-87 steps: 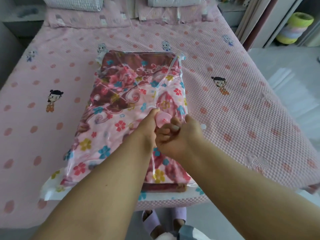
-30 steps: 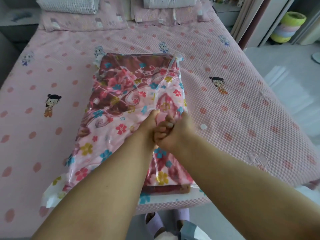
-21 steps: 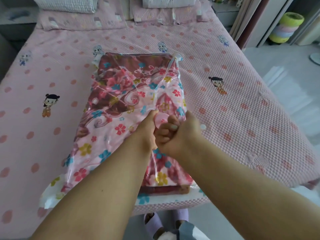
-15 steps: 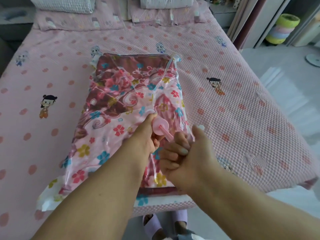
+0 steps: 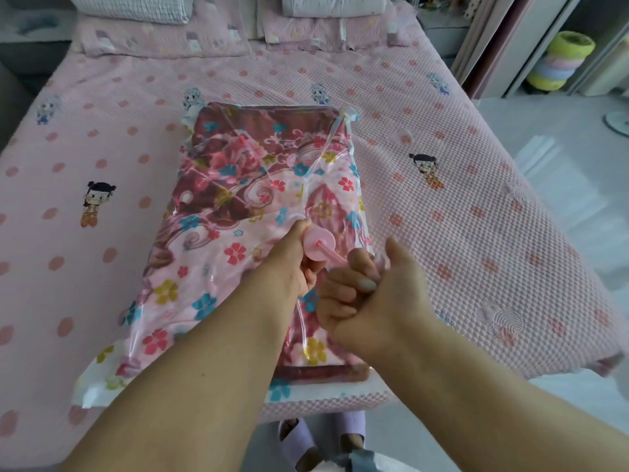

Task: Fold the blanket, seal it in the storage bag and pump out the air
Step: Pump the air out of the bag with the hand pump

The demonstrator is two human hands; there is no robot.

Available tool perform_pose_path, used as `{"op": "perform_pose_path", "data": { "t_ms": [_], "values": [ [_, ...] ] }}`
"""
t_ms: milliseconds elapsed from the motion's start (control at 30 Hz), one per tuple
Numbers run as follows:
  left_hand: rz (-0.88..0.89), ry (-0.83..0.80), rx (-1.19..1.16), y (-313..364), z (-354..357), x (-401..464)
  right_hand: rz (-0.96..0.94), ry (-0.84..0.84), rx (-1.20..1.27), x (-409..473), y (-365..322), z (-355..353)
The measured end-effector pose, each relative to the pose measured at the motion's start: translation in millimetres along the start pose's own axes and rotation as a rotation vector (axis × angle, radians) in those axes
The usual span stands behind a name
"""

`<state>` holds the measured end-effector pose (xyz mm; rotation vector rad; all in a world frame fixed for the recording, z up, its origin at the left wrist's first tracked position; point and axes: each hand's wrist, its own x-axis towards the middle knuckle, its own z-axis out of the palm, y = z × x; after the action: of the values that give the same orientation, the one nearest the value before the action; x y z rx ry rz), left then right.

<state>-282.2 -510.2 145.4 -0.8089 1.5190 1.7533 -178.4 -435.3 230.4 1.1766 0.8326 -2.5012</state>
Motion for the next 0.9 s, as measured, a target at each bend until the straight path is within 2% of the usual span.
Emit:
{"op": "perform_pose_path", "data": {
  "t_ms": [100,200,300,400,467,533,600,667,700,833,900],
  "values": [
    [0.009,-0.101,0.019,4,2,-4,-0.006,0.099,0.020,36,-5,25],
    [0.016,-0.159,-0.003,1,1,-2,-0.150,0.000,-0.124,40,-5,12],
    [-0.026,-0.021,-0.033,-3,-2,0,0.033,-0.077,0.009,0,1,2],
    [-0.004,0.009,-0.014,-3,0,1,0.036,-0.005,0.016,-1,-2,-3],
    [-0.022,-0.058,0.014,1,3,-1,0.026,0.057,0.067,22,-5,13],
    [0.010,-0.159,0.010,1,4,-2,-0.046,0.094,-0.080,37,-9,20],
    [0.028,-0.130,0.068,2,4,-3,-0.163,-0.003,-0.157,30,-7,5],
    [0.004,-0.017,0.072,1,2,-4,-0.041,-0.091,-0.067,1,-6,0],
    [0.004,0.002,0.035,0,0,-1,0.032,-0.082,0.026,-14,-5,-2],
    [-0.030,0.001,0.018,4,6,-2,-0.002,0.017,0.075,4,-14,3],
    [-0.033,-0.077,-0.005,4,9,-7,-0.005,0.085,0.022,28,-14,17]
  ]
}}
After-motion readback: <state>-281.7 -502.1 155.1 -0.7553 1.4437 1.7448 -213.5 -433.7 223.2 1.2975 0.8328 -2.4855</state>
